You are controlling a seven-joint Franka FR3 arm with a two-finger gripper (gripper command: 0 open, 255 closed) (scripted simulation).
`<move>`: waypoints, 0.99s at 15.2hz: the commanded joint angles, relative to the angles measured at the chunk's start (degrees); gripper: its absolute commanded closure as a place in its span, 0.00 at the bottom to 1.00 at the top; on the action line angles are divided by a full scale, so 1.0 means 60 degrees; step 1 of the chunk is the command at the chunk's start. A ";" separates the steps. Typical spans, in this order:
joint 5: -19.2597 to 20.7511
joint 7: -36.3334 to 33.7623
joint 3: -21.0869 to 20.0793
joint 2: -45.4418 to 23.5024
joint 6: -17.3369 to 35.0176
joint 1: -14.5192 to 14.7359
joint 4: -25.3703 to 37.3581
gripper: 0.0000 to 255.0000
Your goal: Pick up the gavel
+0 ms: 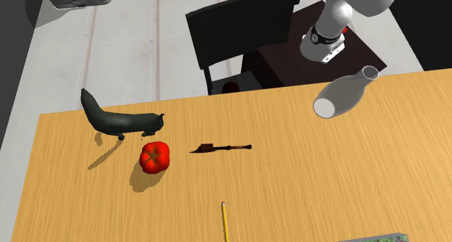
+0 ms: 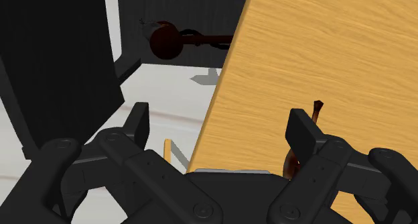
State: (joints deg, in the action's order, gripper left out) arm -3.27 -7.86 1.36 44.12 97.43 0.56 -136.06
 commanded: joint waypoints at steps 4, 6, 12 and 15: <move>-0.0147 -0.0464 -0.0440 -0.0712 0.0779 0.0107 -0.0083 0.00; -0.0217 -0.0773 -0.0729 -0.1244 0.1285 0.0164 -0.0071 0.00; -0.0228 -0.1743 -0.1553 -0.3069 0.2688 0.0273 0.0291 0.00; -0.0090 -0.2272 -0.1931 -0.4085 0.3294 0.0297 0.0652 0.00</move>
State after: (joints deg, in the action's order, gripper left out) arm -4.09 -20.40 -9.50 21.60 115.93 2.31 -132.83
